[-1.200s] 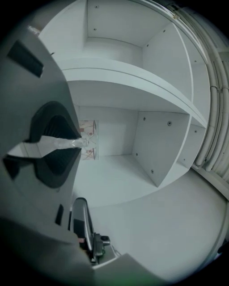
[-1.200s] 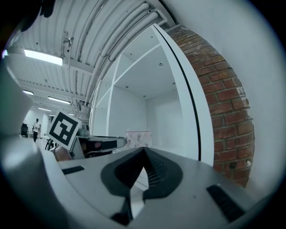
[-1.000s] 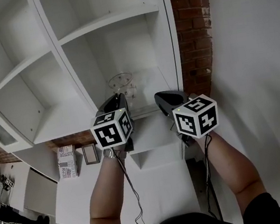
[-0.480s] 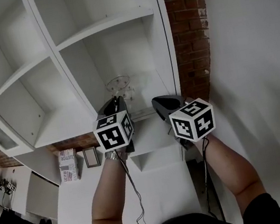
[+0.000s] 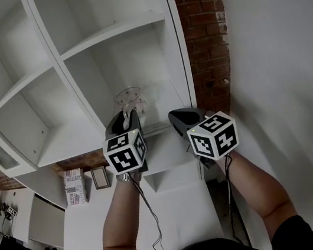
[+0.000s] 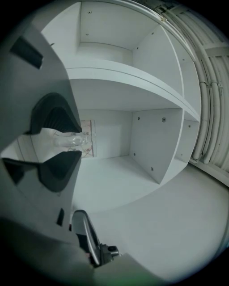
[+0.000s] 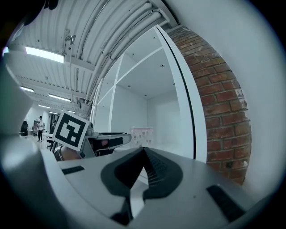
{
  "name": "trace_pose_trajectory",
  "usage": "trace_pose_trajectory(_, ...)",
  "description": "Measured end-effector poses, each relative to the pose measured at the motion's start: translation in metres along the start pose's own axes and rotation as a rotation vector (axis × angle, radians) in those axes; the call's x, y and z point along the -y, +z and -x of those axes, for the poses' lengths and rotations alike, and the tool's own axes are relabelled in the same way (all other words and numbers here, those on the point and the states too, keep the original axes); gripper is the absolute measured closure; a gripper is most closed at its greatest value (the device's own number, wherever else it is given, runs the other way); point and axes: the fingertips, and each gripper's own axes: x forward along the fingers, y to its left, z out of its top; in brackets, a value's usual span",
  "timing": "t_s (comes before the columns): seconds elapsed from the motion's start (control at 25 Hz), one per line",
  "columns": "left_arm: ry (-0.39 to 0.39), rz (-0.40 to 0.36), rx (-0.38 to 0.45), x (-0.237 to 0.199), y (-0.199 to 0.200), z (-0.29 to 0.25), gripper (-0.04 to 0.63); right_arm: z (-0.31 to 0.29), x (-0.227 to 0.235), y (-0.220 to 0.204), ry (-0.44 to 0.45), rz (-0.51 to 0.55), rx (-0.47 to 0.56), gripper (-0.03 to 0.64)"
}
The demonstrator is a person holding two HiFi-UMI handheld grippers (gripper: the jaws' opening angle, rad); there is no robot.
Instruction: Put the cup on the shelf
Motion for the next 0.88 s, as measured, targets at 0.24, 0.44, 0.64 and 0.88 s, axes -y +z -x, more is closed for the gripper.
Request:
trace_pose_trajectory(0.24,0.02,-0.019,0.01,0.001,0.003,0.02,0.48,0.008,-0.009,0.0,0.008,0.019,-0.004,0.617)
trace_pose_trajectory(0.44,0.051,-0.044,0.003,0.001,0.001,0.049,0.48,0.02,-0.022,0.0,0.03,0.025,-0.007,0.617)
trace_pose_trajectory(0.64,0.079,-0.039,-0.004,0.009,-0.003,0.091,0.483,0.04,-0.039,-0.007,0.073,0.018,-0.013,0.617)
trace_pose_trajectory(0.88,0.116,-0.028,-0.013,0.017,-0.008,0.156,0.563,0.066,-0.074,-0.017,0.125,0.024,-0.023,0.617)
